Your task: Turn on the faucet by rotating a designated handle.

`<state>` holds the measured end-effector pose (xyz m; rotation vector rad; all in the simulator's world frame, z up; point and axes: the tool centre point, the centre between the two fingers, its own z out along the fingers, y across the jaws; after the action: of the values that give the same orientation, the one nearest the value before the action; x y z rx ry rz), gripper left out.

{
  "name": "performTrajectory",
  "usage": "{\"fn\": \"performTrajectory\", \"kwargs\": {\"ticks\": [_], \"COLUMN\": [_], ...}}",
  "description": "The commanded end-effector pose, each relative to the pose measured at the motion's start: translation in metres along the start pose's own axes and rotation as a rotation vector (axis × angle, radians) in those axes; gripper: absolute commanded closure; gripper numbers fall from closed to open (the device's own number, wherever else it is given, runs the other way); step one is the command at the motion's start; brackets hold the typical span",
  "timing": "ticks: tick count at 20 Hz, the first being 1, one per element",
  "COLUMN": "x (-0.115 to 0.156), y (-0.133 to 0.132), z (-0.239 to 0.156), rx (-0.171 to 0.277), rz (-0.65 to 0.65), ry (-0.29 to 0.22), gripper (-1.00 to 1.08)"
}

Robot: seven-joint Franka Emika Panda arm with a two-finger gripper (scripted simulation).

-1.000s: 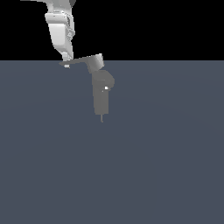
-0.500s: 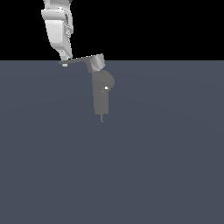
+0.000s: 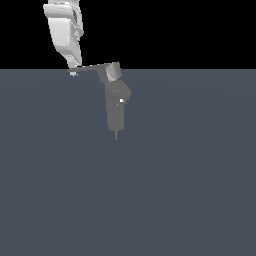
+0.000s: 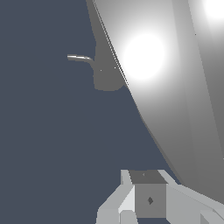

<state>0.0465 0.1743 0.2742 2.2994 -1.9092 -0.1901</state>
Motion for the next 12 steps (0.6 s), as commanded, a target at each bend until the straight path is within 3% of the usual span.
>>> {"fn": "performTrajectory", "kwargs": {"ticks": [1, 12], "x": [0.000, -0.001], "y": [0.008, 0.038], "z": [-0.001, -0.001], "rx": [-0.004, -0.003], "rz": [0.000, 0.001], "ry": [0.001, 0.001], "gripper": [1.08, 1.08]}}
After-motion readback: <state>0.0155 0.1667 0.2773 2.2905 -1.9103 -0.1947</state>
